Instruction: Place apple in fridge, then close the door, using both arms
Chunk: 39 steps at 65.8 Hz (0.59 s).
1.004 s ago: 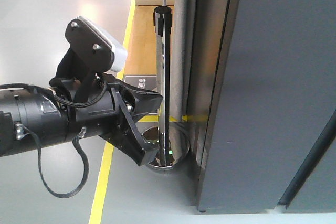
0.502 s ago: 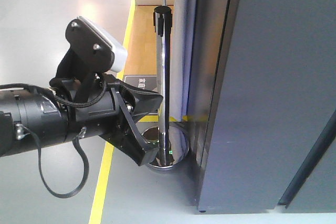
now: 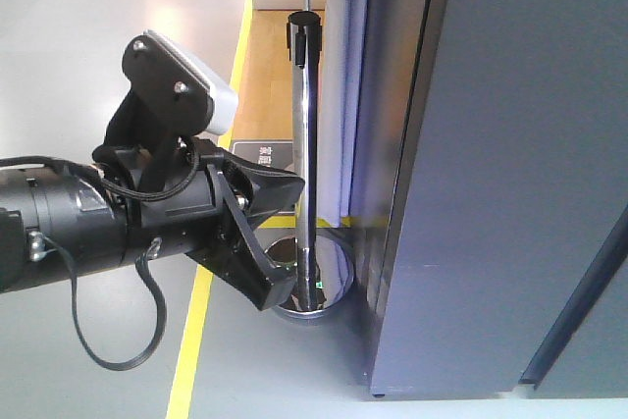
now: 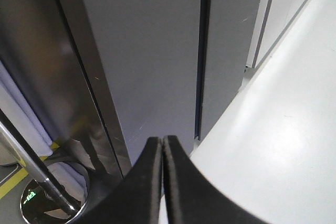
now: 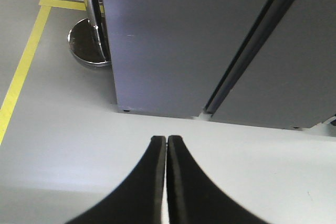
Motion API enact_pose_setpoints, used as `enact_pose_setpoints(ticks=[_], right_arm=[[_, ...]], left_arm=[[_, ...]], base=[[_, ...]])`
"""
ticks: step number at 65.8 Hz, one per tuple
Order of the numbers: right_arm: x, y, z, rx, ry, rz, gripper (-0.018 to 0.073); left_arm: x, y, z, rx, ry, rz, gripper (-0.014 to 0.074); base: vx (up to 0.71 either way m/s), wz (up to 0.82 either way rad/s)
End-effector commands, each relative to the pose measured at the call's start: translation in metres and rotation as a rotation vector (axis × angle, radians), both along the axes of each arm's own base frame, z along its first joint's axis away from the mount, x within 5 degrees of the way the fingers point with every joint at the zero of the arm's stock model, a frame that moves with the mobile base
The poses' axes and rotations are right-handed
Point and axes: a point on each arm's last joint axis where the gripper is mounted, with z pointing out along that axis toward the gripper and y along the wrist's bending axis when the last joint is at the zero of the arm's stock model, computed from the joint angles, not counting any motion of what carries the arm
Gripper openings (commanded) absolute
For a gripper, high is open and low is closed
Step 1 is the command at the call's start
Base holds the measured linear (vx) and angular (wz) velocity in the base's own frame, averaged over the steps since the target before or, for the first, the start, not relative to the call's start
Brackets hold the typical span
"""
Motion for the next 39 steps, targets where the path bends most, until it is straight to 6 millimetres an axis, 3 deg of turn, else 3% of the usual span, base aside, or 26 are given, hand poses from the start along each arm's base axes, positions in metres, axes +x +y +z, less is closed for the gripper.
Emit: enact_pose_setpoints(ticks=[1, 39], right_arm=[[0.0025, 0.0004, 0.0088, 0.0, -0.049, 0.009, -0.0002], [0.0025, 0.0004, 0.0088, 0.0, -0.049, 0.009, -0.0002]], left_arm=[[-0.001, 0.0024, 0.0205, -0.09, -0.066, 0.025, -0.0006], [-0.0019, 0.0029, 0.0196, -0.08, -0.06, 0.02, -0.0006]], base=[[0.0, 0.0], [0.0, 0.0]])
